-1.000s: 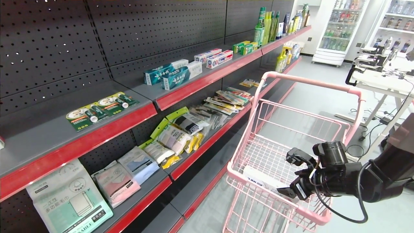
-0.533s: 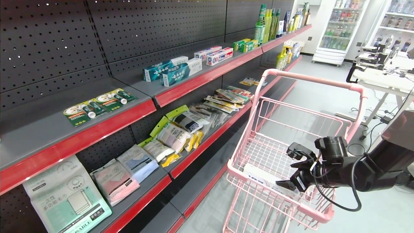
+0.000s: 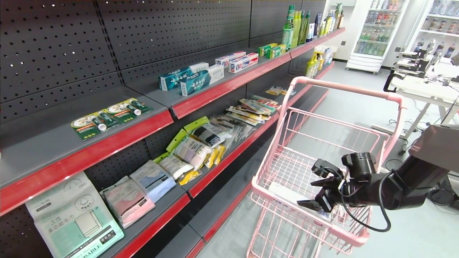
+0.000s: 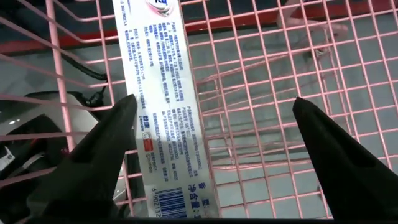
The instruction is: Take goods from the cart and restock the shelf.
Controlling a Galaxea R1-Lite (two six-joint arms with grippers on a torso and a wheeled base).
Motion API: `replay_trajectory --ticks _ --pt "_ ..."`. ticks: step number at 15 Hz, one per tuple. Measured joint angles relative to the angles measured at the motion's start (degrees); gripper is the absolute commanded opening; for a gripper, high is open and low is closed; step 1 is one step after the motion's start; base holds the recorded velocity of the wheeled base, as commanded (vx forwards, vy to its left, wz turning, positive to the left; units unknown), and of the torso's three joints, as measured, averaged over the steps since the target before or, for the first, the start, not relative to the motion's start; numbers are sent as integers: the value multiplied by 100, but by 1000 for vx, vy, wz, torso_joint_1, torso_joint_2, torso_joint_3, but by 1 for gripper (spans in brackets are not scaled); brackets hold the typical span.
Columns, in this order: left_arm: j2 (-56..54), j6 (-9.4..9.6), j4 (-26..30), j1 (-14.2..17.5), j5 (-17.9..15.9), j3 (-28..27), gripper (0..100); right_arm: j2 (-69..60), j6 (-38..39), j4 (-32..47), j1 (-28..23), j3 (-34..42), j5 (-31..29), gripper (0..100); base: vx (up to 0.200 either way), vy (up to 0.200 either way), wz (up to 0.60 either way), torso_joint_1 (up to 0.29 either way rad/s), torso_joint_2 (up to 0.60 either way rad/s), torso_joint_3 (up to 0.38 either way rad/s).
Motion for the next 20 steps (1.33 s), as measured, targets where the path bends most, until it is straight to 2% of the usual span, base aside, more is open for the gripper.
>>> replay_trajectory --ticks 12,20 --pt "0 0 0 2 0 0 100 -391 35 94 -39 344 329 100 0 0 0 0 0 0" --pt "0 2 0 -1 -2 0 100 367 -104 90 -17 -288 332 100 0 0 0 0 0 0"
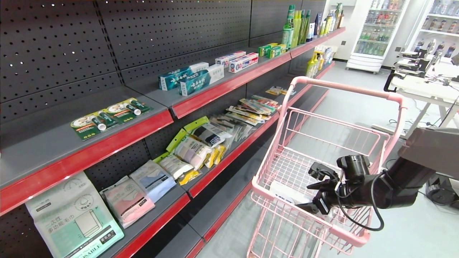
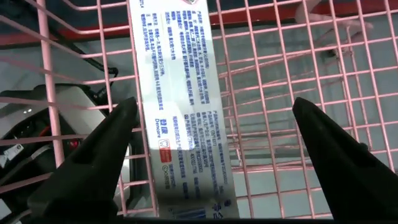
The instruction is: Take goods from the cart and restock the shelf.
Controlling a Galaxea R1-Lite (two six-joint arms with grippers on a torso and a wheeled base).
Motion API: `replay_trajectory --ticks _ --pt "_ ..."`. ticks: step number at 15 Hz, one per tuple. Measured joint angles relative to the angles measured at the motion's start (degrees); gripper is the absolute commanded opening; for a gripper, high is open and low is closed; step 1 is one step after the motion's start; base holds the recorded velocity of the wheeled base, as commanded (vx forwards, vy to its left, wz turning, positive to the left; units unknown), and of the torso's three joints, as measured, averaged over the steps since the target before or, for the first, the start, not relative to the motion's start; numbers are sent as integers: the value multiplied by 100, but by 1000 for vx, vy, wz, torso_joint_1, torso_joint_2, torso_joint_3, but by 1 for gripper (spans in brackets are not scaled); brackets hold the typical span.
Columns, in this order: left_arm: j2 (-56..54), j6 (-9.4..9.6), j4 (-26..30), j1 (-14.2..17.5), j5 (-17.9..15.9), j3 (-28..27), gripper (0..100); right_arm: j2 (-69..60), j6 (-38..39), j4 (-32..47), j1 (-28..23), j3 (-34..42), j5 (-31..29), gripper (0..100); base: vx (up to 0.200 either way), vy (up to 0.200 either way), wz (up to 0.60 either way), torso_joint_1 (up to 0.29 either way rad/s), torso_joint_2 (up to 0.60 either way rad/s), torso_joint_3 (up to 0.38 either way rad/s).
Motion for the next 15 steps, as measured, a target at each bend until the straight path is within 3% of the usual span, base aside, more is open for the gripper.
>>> replay_trajectory --ticks 15 --pt "0 0 -2 -9 2 0 100 347 -171 427 34 -562 -93 100 0 0 0 0 0 0"
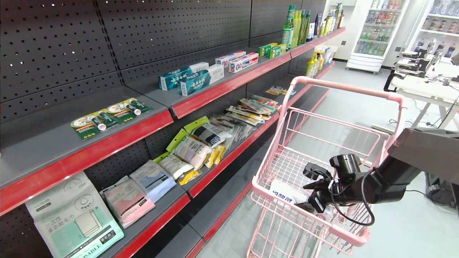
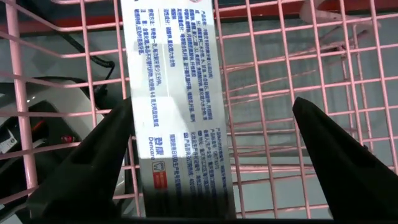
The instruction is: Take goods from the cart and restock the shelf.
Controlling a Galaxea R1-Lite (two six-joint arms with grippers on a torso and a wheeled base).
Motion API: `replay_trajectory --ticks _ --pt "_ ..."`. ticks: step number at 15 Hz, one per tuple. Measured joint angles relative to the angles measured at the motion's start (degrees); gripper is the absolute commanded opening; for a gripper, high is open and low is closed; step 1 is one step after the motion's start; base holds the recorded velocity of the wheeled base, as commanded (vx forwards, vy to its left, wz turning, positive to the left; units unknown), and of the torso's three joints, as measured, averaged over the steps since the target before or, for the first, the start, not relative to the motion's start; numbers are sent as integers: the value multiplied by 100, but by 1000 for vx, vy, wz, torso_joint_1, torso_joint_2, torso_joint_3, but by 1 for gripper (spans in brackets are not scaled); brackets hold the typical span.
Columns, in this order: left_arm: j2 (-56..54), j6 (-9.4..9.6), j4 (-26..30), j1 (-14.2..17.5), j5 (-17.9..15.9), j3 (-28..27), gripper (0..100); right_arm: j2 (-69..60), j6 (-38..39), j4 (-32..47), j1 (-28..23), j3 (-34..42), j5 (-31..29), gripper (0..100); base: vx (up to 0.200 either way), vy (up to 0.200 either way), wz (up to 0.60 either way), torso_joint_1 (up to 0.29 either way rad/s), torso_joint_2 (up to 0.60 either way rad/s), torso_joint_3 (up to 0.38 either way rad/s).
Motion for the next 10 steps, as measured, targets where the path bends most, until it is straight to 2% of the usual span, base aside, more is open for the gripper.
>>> replay_trajectory --ticks 3,4,10 --pt "0 -2 2 1 0 0 100 30 -9 -5 29 37 -63 100 0 0 0 0 0 0" --pt "0 -2 2 1 0 0 100 37 -9 -5 33 39 -66 0 0 0 0 0 0 0" --pt "0 0 0 9 -2 0 100 59 -73 -45 24 59 -149 0 0 0 0 0 0 0"
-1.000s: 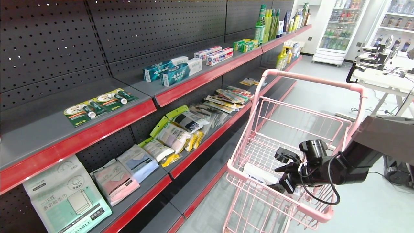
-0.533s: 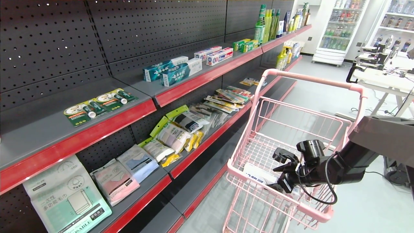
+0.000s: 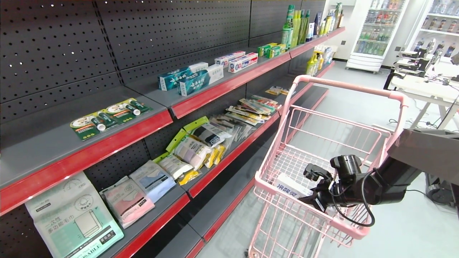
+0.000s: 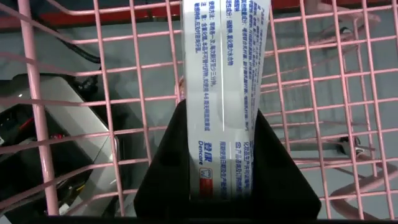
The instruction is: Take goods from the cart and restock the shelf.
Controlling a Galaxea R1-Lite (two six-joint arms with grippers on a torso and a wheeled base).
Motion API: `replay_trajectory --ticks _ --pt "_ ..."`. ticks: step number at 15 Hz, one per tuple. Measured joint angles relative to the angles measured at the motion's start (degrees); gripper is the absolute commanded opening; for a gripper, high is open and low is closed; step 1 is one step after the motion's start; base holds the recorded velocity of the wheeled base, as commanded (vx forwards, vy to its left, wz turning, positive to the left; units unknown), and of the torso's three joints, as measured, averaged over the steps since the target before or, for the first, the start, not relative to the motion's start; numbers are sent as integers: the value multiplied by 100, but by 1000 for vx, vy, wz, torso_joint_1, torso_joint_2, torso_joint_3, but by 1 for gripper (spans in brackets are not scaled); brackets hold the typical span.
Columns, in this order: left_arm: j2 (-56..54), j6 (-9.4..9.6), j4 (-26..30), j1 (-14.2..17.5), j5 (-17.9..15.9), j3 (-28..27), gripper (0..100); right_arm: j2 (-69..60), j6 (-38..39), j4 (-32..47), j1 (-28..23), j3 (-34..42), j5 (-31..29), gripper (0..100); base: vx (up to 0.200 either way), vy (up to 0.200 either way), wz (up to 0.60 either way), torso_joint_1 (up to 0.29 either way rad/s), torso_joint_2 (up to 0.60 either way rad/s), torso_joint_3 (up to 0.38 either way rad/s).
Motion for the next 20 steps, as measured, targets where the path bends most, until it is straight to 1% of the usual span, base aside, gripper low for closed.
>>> replay_trajectory --ticks 4,9,11,14,16,18,20 --pt "0 0 0 -5 2 0 100 -72 268 -23 -52 16 -132 0 0 0 0 0 0 0" --pt "0 -2 2 -7 2 0 100 -778 903 -9 -199 -9 -238 0 0 0 0 0 0 0" --pt "0 0 2 -11 2 0 100 -1134 1204 -23 -258 -12 -569 0 0 0 0 0 0 0" --pt "0 -2 2 -11 0 0 100 -1641 1658 -39 -280 22 -912 0 0 0 0 0 0 0" --pt "0 -2 2 -11 2 0 100 -2082 2033 -37 -229 68 -1357 0 0 0 0 0 0 0" --pt "0 0 2 -11 2 0 100 -2609 2381 -41 -102 79 -1959 0 0 0 0 0 0 0" --pt "0 0 2 -7 0 0 100 -3132 2523 -4 -16 132 -2236 0 0 0 0 0 0 0"
